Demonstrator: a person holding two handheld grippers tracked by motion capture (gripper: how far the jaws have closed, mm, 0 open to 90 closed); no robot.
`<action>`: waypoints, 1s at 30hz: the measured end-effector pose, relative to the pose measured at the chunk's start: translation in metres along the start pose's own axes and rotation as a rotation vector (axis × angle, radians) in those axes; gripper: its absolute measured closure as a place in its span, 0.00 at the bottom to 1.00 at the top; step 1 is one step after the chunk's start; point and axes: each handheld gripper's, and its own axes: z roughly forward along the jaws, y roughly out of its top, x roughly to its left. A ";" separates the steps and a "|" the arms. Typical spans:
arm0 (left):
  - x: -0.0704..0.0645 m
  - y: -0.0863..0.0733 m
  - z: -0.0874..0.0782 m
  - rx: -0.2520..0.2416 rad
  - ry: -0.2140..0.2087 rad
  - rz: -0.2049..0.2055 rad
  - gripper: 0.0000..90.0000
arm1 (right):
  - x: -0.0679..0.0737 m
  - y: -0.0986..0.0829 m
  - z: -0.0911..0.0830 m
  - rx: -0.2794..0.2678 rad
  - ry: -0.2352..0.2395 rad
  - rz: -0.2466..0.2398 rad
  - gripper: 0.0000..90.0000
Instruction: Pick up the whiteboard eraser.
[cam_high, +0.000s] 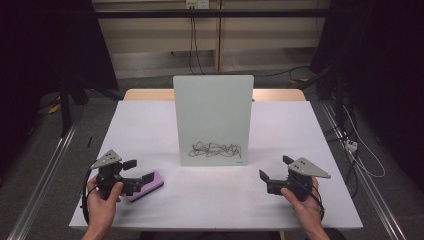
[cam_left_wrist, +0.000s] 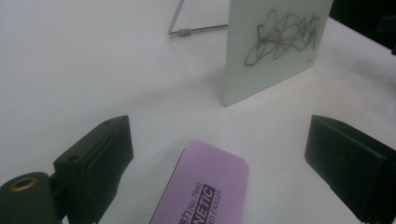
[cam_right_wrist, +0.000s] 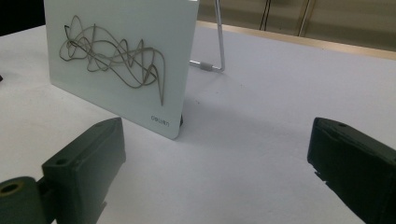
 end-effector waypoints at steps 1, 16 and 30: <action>-0.001 0.002 0.000 0.003 -0.012 0.008 0.09 | 0.000 0.000 0.000 -0.002 0.002 0.003 0.04; 0.003 0.023 -0.008 0.023 -0.091 0.076 0.08 | 0.000 0.001 -0.002 0.000 0.034 -0.005 0.03; -0.013 0.030 -0.003 0.244 -0.051 0.302 0.09 | 0.001 0.000 -0.002 0.016 0.034 -0.008 0.03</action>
